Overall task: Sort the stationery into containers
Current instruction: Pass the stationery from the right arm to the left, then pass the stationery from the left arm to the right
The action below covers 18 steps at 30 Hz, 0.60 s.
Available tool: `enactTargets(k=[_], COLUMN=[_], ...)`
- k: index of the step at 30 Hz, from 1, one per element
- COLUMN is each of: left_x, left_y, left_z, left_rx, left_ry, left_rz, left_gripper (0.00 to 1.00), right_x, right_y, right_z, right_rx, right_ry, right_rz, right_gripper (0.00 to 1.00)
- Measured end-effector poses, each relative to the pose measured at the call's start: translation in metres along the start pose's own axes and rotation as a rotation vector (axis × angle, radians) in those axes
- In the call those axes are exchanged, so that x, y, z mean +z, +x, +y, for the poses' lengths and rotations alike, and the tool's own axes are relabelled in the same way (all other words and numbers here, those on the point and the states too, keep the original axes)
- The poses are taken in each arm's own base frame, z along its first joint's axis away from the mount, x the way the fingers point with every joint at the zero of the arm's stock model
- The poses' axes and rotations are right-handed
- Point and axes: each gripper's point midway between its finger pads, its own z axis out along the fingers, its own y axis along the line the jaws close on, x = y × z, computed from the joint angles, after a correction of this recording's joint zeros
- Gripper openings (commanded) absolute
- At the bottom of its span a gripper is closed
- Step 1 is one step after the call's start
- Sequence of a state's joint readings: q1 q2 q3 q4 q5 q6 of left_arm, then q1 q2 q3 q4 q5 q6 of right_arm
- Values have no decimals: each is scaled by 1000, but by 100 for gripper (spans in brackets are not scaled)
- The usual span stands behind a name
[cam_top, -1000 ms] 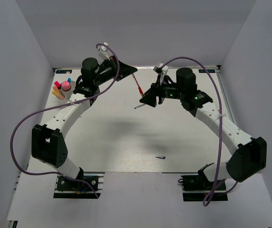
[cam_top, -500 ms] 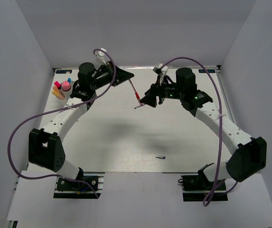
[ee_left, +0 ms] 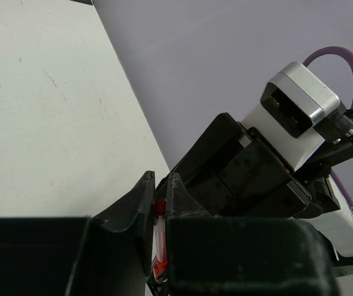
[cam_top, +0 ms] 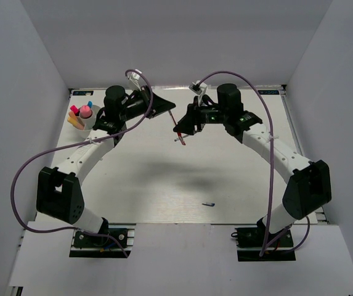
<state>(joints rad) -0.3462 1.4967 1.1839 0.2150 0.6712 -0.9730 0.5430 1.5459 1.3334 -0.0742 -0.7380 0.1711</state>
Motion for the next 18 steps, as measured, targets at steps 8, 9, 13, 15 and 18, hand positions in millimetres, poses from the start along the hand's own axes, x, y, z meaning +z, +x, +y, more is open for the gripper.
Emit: enactTargets(k=[8, 9, 13, 15, 18], left_x=[2, 2, 2, 2, 0], left_y=[3, 2, 2, 5, 4], left_z=[-3, -3, -2, 1, 10], left_rx=[30, 42, 67, 58, 52], left_ry=[10, 13, 10, -6, -53], left_rz=[5, 2, -3, 7, 7], left_gripper=[0, 5, 76, 91, 98], right_x=[7, 7, 7, 8, 6], right_y=[0, 0, 0, -2, -2], right_z=[7, 5, 3, 2, -2], right_rx=[69, 82, 115, 111, 120], right_ry=[-40, -34, -37, -32, -3], right_rz=[10, 8, 6, 0, -1], right_gripper=[4, 0, 0, 0, 0])
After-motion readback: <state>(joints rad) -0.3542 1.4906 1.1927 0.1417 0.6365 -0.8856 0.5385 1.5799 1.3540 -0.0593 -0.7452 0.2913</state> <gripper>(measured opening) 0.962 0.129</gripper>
